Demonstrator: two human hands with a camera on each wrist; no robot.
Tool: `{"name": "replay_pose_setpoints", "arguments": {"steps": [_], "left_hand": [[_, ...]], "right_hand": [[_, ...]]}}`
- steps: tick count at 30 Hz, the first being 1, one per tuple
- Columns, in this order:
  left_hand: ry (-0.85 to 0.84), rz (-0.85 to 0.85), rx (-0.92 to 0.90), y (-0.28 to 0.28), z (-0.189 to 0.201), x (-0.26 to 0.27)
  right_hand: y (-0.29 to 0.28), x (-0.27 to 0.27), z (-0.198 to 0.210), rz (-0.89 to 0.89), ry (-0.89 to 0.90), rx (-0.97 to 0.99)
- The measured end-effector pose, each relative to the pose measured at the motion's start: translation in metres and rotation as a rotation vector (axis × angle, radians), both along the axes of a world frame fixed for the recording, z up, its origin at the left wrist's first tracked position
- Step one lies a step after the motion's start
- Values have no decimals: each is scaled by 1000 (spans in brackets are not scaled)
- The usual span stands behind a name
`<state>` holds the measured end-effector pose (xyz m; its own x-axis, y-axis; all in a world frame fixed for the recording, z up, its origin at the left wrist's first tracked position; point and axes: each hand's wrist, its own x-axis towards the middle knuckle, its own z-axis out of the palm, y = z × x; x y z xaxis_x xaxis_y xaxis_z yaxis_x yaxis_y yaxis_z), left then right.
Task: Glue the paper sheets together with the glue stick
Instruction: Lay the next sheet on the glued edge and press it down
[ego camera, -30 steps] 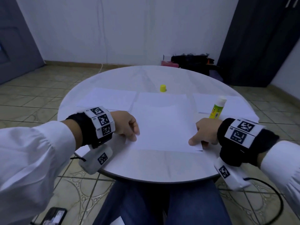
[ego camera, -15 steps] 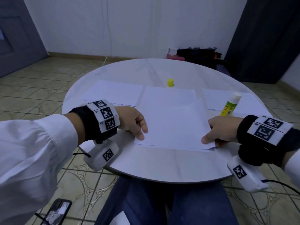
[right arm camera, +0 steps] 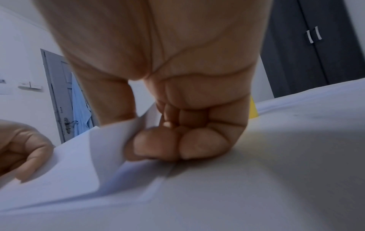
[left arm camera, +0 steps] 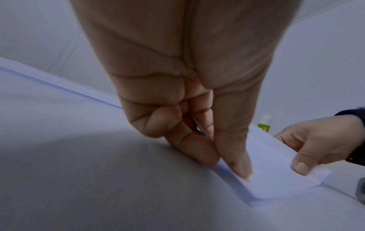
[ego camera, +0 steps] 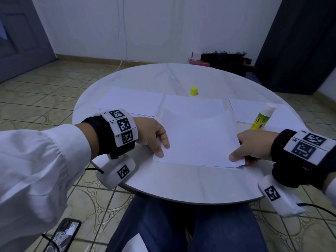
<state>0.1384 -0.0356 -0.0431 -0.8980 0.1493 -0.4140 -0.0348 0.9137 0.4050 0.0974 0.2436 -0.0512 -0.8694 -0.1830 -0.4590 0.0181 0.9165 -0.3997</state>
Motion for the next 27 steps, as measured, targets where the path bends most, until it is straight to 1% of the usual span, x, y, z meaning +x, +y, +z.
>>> {"name": "replay_pose_setpoints", "arguments": {"steps": [7,13,18,23,27], "left_hand": [[1,1,-6,3,0,2],[11,-5,-14,4,1,2],[43,-32,-41,6,-2,1],[34,-53,-70,4,-4,-2],[24,-33,-61,5,-3,-3]], "right_hand": [[0,0,0,4,-11,-11],[0,0,-1,11,14,20],[-2,2,5,50,19,77],[0,2,17,101,66,208],[5,3,16,90,72,202]]}}
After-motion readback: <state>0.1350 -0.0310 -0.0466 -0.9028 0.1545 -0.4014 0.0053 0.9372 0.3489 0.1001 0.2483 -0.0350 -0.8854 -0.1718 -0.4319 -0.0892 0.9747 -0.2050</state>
